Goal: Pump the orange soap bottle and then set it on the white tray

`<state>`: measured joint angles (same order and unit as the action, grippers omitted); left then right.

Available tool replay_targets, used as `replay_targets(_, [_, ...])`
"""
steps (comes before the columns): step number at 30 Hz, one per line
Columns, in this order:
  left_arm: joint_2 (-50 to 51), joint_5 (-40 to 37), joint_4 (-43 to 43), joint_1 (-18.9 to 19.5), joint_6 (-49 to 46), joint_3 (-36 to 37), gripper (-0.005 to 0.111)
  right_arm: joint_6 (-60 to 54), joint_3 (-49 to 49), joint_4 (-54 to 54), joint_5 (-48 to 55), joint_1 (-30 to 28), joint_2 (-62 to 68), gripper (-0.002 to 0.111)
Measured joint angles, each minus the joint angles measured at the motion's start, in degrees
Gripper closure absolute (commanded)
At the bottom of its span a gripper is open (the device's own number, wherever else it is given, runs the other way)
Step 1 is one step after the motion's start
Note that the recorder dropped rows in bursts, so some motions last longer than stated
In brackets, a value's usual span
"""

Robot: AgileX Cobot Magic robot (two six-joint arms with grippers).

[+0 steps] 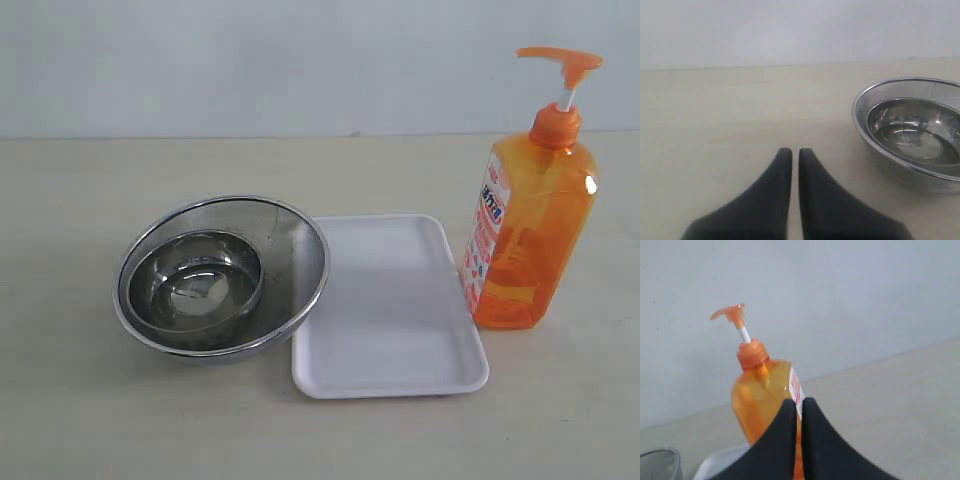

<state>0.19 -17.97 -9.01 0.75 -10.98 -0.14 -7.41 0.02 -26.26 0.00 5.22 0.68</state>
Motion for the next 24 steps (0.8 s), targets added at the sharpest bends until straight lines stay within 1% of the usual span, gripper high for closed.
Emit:
replay_targets(7, [0.0,0.0,0.0,0.0,0.0,0.0,0.102,0.0,0.0,-0.2,-9.6,0.0,0.0,0.108])
replay_targets(12, [0.0,0.0,0.0,0.0,0.0,0.0,0.102,0.0,0.0,-0.2,-14.4,0.0,0.0,0.108])
replay_targets(17, [0.0,0.0,0.0,0.0,0.0,0.0,0.102,3.8,-0.1,0.4,-18.9,0.0,0.0,0.108])
replay_targets(20, [0.0,0.0,0.0,0.0,0.0,0.0,0.102,7.0,-3.2,5.0,-18.3,0.0,0.0,0.108])
replay_targets(24, [0.0,0.0,0.0,0.0,0.0,0.0,0.102,17.4,-10.1,13.1,-17.7,0.0,-0.1,0.108])
